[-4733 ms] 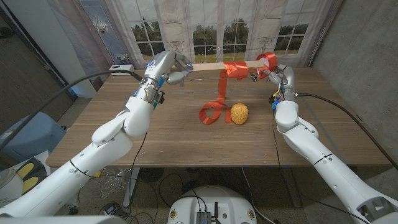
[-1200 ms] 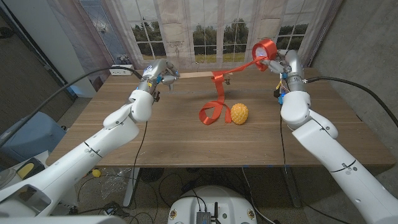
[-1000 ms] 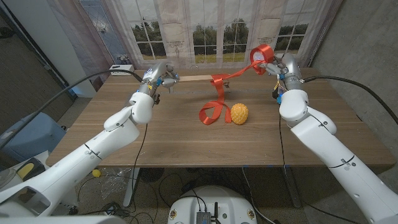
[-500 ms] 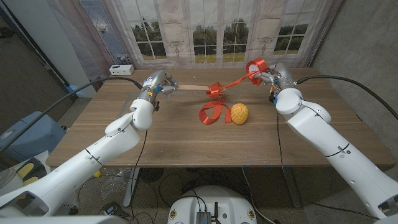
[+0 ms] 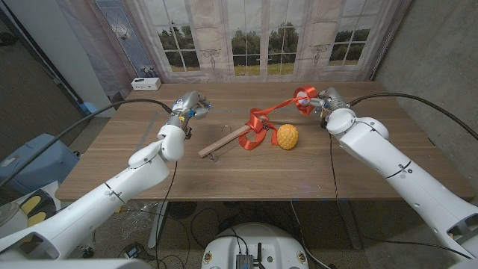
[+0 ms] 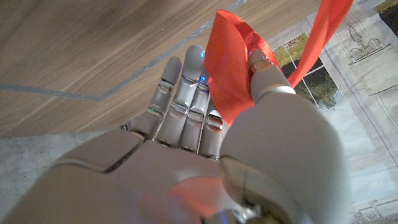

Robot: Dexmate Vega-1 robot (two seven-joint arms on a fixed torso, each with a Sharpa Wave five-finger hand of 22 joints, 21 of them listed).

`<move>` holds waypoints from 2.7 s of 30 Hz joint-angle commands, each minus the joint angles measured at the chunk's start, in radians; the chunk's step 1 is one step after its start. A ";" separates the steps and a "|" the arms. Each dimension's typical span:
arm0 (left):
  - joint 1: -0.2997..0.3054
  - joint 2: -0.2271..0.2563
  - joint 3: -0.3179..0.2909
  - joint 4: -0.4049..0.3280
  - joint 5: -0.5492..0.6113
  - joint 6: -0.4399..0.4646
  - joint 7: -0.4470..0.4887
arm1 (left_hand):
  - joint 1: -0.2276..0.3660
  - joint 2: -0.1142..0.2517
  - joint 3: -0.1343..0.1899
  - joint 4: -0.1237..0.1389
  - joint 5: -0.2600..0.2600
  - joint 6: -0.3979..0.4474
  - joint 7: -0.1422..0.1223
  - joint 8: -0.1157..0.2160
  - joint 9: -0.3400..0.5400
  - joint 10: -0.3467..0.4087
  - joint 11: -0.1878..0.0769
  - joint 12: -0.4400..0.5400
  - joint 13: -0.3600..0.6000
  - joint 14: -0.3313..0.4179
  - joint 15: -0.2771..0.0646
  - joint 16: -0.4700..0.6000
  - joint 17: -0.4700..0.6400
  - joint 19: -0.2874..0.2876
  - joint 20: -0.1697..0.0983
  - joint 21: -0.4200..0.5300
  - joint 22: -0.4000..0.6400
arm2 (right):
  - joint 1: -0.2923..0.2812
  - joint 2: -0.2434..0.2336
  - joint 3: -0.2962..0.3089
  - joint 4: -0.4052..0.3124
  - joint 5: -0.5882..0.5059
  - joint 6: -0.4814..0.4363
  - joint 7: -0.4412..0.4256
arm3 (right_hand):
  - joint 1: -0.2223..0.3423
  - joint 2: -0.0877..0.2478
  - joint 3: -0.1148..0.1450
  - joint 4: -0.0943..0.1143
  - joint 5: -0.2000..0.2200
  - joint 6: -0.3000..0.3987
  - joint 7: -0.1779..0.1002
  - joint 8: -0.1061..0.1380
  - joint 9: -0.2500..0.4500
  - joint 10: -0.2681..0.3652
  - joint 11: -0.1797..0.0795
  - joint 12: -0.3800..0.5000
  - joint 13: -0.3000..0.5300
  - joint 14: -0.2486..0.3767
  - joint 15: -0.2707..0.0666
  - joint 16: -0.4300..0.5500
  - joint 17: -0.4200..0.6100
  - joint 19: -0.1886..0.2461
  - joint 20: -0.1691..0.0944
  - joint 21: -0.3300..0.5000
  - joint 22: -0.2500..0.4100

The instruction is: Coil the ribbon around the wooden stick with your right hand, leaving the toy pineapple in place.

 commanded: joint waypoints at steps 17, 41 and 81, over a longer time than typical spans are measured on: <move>0.015 0.020 0.024 -0.019 0.050 0.024 0.033 | -0.002 0.035 0.009 0.010 0.019 -0.036 -0.035 -0.040 -0.004 0.016 -0.066 -0.055 -0.061 -0.048 -0.007 -0.071 -0.092 -0.050 -0.039 -0.017 -0.003 | 0.290 0.024 -0.299 0.208 0.013 -0.361 0.016 | 0.046 0.094 0.048 0.048 -0.001 0.163 -0.027 -0.001 -0.005 0.069 -0.022 -0.040 -0.029 -0.099 -0.075 -0.057 -0.042 -0.029 -0.001 -0.024 0.001; 0.034 0.023 0.004 -0.002 0.082 -0.023 0.073 | -0.130 0.025 -0.024 0.034 0.017 -0.179 -0.094 -0.129 -0.022 -0.120 -0.089 -0.134 -0.110 -0.278 -0.005 -0.085 -0.179 -0.064 0.002 -0.065 -0.006 | 0.534 -0.046 -0.536 0.242 0.532 -0.453 -0.321 | -0.246 -0.074 -0.028 0.089 -0.086 -0.661 -0.121 -0.021 -0.063 -0.633 -0.071 -0.437 -0.198 -0.664 0.002 -0.593 -0.386 -0.291 0.077 -0.243 -0.001; 0.090 0.055 -0.158 0.105 -0.167 -0.466 0.059 | -0.347 -0.020 0.033 0.038 0.031 -0.479 -0.080 -0.188 -0.088 -0.363 -0.026 -0.241 -0.224 -0.628 0.068 -0.089 -0.500 -0.037 0.038 -0.196 -0.011 | -0.199 -0.113 -0.029 0.068 0.137 0.807 -0.153 | -0.372 -0.004 -0.106 0.143 -0.084 -0.671 -0.084 0.037 -0.069 -0.697 0.000 -0.455 -0.245 -0.774 0.066 -0.673 -0.481 -0.291 0.025 -0.385 -0.003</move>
